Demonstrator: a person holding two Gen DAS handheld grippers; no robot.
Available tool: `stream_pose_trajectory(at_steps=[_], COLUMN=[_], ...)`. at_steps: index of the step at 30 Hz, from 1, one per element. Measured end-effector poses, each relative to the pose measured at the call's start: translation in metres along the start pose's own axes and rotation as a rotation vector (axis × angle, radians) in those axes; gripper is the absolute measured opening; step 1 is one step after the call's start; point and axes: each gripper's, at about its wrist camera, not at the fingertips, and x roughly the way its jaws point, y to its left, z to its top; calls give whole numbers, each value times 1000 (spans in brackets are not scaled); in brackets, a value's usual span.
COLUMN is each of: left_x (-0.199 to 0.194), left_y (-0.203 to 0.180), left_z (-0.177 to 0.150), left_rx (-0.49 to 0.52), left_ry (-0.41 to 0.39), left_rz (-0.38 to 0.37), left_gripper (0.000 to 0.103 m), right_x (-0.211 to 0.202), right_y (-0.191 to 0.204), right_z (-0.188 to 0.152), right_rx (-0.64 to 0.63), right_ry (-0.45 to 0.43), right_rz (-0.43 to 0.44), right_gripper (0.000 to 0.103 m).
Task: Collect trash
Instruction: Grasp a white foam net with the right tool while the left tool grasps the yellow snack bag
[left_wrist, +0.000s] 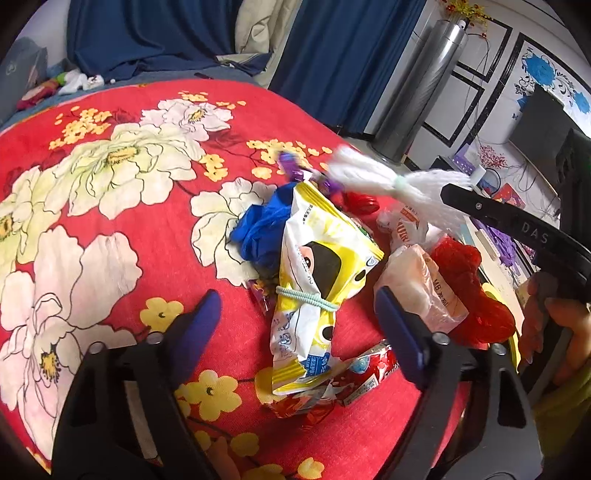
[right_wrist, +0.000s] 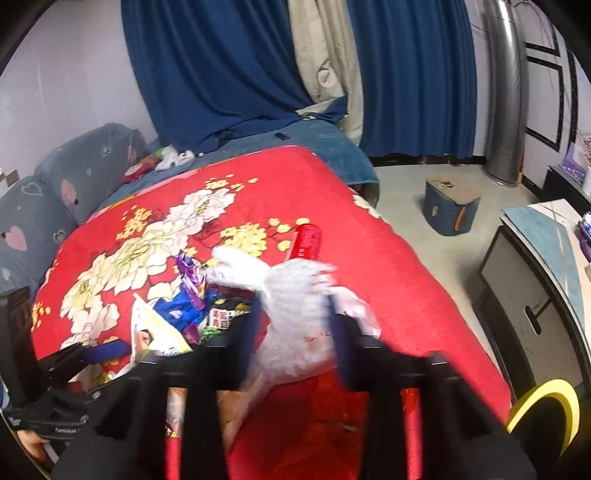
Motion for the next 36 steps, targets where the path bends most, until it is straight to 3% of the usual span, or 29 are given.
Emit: stream_pose_trajectory(at_steps=[8, 13, 18, 36], left_x=[6, 7, 0, -53], left_y=[-3, -3, -1, -17], left_z=[-5, -6, -4, 16], left_rx=[4, 3, -11, 12], left_ry=[36, 53, 31, -132], left_rz=[-8, -20, -38, -52], left_gripper=[56, 31, 24, 23], right_x=[-23, -37, -52, -90], right_y=[8, 9, 7, 1], right_z=[-3, -5, -10, -25], right_rx=[-5, 25, 61, 101], right_ry=[-71, -95, -111, -167], right_rz=[39, 60, 76, 91], right_gripper=[15, 15, 15, 15])
